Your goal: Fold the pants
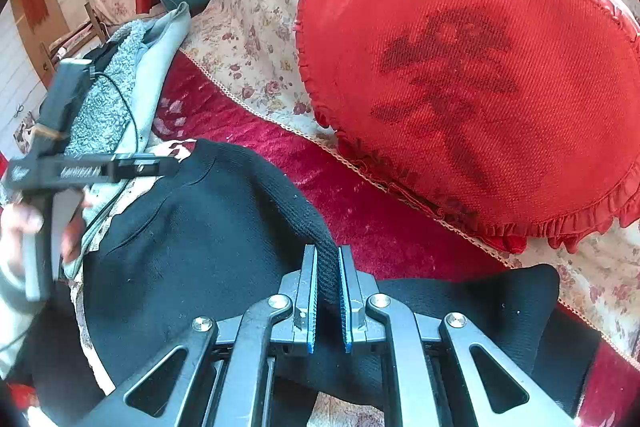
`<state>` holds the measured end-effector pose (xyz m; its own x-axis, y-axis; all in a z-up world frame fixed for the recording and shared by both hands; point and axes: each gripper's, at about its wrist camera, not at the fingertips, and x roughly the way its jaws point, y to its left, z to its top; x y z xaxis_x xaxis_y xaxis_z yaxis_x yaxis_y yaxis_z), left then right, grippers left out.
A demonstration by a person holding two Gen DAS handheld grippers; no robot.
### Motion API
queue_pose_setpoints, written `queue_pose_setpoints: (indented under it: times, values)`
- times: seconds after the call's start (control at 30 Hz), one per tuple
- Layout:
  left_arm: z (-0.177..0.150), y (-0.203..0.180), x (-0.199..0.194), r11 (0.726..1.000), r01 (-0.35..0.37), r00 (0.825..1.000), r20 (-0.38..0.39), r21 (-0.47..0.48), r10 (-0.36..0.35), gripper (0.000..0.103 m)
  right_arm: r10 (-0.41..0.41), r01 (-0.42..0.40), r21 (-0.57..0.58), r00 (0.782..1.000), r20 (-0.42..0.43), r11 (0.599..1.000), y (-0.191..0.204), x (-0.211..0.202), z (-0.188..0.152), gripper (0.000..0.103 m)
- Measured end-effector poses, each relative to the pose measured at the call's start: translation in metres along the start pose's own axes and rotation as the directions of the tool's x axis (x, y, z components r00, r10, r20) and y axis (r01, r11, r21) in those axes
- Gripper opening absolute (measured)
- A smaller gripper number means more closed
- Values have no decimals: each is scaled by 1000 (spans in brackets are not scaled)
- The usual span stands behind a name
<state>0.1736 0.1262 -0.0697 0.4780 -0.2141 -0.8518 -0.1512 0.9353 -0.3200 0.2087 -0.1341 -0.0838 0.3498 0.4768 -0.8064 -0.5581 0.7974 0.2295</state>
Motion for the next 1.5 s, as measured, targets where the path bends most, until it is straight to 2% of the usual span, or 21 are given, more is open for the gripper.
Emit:
queue_pose_setpoints:
  times: [0.1,0.23,0.37,0.43,0.47,0.5,0.53,0.57,0.6,0.67,0.83,0.97,1.03,1.1,1.13,1.23,1.3,1.37,1.43,1.5]
  values:
    - [10,15,1,1000,8,999,45,7,-9,84,14,-14,2,1000,-2,1000,-2,2,0,9]
    - [22,23,22,997,64,998,-20,33,-64,84,21,-21,8,1000,-3,1000,-4,4,1,9]
    - [26,16,48,995,56,995,-83,86,-49,84,26,-26,18,1000,-6,999,-8,7,4,9]
    - [24,4,52,985,40,997,-70,171,-28,82,29,-29,23,1000,-9,999,-10,9,5,9]
    - [23,-2,53,977,43,997,-72,207,-29,66,28,-27,22,1000,-11,999,-10,10,5,9]
    - [22,-5,53,972,46,997,-74,228,-29,60,26,-25,17,1000,-14,1000,-9,11,5,9]
    - [21,-11,51,967,30,998,-63,255,-15,48,20,-20,13,1000,-11,1000,-8,11,5,9]
    - [21,-13,50,964,37,998,-67,263,-20,26,13,-13,12,1000,-6,1000,-7,10,5,9]
    - [20,-16,47,962,71,995,-84,264,-50,18,11,-11,15,1000,-1,1000,-6,8,6,9]
    - [19,-22,31,961,72,997,-47,266,-62,13,13,-14,25,1000,27,1000,-5,-1,6,9]
    - [-1,-29,-45,945,84,990,82,316,-115,12,33,-34,3,994,100,999,14,-55,-7,8]
    - [-33,-27,-94,937,78,985,121,342,-126,12,60,-56,-33,989,137,998,37,-97,-29,8]
    - [-62,-19,-116,936,76,984,126,342,-126,12,66,-59,-56,989,135,997,56,-113,-48,8]
    - [-85,-11,-119,940,71,987,112,334,-114,12,106,-98,-68,987,124,993,76,-123,-72,8]
    - [-95,-9,-117,942,70,990,95,329,-107,12,122,-114,-71,986,114,991,86,-125,-86,8]
    - [-123,4,-93,952,13,1000,7,307,-16,15,159,-157,-40,986,59,987,105,-111,-124,8]
    - [-133,13,-85,964,-10,999,-34,267,20,23,168,-168,0,986,6,986,111,-88,-149,8]
    - [-135,18,-86,972,-36,997,-59,230,51,25,163,-160,53,985,-58,986,110,-60,-167,8]
    - [-136,21,-95,972,-87,994,-43,217,99,25,164,-156,82,981,-103,984,110,-50,-174,9]
    - [-137,20,-109,970,-122,992,-6,212,126,30,171,-163,85,980,-97,983,112,-62,-170,12]
